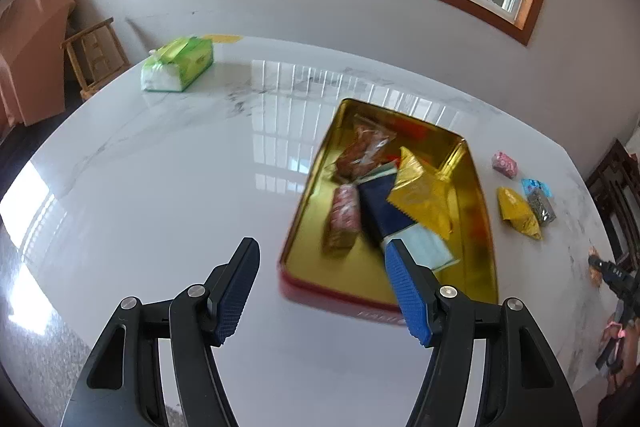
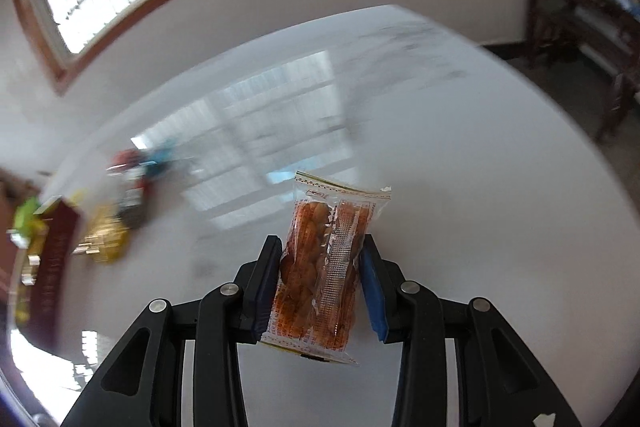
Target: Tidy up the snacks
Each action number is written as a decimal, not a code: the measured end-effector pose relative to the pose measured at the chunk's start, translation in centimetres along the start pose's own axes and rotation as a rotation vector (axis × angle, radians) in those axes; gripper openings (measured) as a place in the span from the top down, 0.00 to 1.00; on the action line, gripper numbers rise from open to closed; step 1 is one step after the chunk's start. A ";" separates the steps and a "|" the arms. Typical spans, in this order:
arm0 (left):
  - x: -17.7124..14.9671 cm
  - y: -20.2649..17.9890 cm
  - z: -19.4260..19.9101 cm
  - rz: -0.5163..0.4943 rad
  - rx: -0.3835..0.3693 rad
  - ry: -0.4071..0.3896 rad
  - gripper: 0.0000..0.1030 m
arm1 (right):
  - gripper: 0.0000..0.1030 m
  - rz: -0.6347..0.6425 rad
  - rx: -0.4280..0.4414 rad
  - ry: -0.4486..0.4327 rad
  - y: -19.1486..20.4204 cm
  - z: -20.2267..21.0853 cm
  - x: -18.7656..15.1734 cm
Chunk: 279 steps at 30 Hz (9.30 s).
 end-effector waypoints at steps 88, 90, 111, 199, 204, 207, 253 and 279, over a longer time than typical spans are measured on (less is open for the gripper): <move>9.1 -34.3 -16.1 -1.393 -0.603 0.385 0.15 | 0.24 0.199 -0.033 -0.070 -1.3 2.7 -2.4; 8.4 -34.4 -16.8 -1.443 -0.601 0.400 0.15 | 0.24 0.196 -0.027 -0.067 -1.3 2.7 -2.5; 2.8 -29.3 -9.1 -0.851 -0.498 0.264 0.60 | 0.20 0.196 -0.022 -0.041 -1.3 2.3 -2.4; -0.7 -24.9 -1.3 -0.362 -0.375 0.280 0.46 | 0.67 -0.112 -0.216 -0.108 -9.9 1.6 3.8; 1.5 -21.0 1.1 -0.304 -0.342 0.206 0.46 | 0.67 -0.147 -0.235 -0.122 -11.0 1.9 4.1; 2.9 -17.8 1.9 -0.272 -0.290 0.168 0.46 | 0.67 -0.147 -0.234 -0.121 -10.8 1.8 4.2; 2.8 -12.6 -5.1 -0.360 -0.079 0.133 0.46 | 0.66 -0.108 -0.258 -0.108 -10.2 1.5 4.2; 2.0 -12.8 -4.1 -0.407 0.012 0.098 0.42 | 0.66 -0.109 -0.247 -0.109 -10.4 1.6 4.1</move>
Point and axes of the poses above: each gripper's, at about its wrist camera, not at the fingertips, and z roughly against the way its jaws point, y to its left, x to its top, the point moved 1 cm from there along -z, roughly the way its jaws point, and after that the axes turned 11 degrees about -z, right-handed, at the moved point
